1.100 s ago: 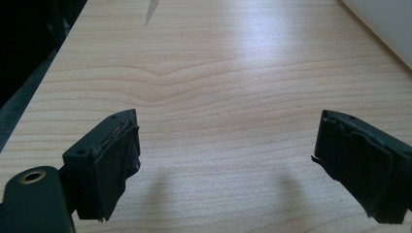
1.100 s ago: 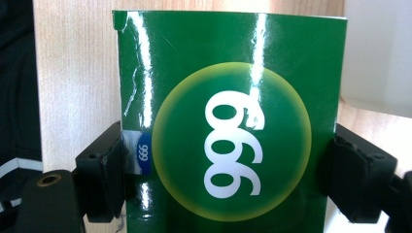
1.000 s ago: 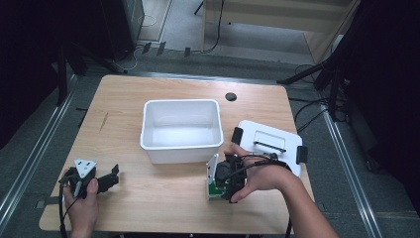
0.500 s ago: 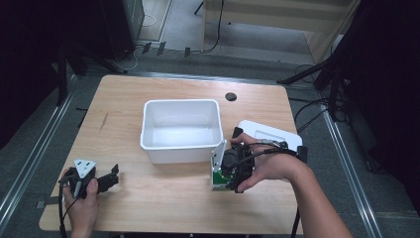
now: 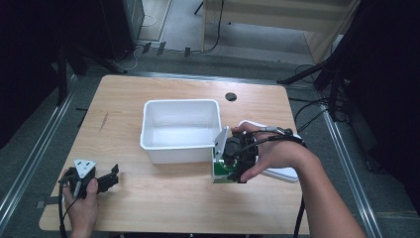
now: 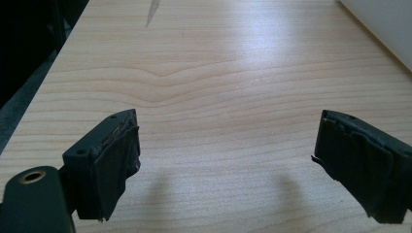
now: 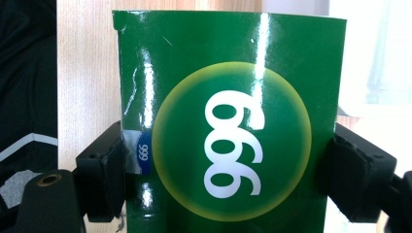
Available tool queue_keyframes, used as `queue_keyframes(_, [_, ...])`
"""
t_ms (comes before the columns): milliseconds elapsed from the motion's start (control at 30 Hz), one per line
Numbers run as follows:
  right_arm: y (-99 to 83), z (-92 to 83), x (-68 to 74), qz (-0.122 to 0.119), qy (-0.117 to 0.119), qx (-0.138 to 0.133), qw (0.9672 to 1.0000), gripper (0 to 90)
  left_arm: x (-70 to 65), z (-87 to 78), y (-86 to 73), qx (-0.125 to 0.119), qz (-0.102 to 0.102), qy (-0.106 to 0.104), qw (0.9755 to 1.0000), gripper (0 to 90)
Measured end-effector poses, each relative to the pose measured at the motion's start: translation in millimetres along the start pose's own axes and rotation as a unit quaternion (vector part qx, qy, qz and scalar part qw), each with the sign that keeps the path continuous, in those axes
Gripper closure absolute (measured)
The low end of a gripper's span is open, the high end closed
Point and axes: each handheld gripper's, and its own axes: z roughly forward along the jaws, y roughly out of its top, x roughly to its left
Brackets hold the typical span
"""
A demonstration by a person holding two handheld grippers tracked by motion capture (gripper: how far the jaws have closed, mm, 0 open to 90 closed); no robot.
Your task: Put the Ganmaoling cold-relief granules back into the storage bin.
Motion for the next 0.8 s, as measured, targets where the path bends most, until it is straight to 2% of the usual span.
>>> queue_keyframes(267, [4.5, -12.5, -9.0, -0.005, 0.001, -0.004, 1.0000, 16.3, 0.1, 0.0, 0.1, 0.001, 0.000, 0.000, 1.0000, 9.5])
queue_keyframes(400, [7.5, -19.4, -11.8, 0.000, 0.001, -0.005, 1.0000, 16.3, 0.1, -0.1, 0.0, 0.000, 0.000, 0.000, 1.0000, 9.5])
queue_keyframes(467, [9.5, -22.3, -14.0, -0.007, 0.000, -0.007, 0.9999, 16.4, 0.3, 0.0, 0.0, -0.001, -0.002, -0.001, 1.0000, 9.5])
queue_keyframes(533, [11.0, -25.3, -15.0, -0.002, 0.001, -0.007, 1.0000, 16.3, 0.3, 0.0, 0.0, -0.001, -0.002, -0.001, 1.0000, 9.5])
queue_keyframes(800, [16.6, -32.6, -23.1, -0.005, 0.001, -0.014, 0.9999, 16.4, 0.9, 0.0, 0.3, 0.001, -0.001, -0.001, 1.0000, 9.5])
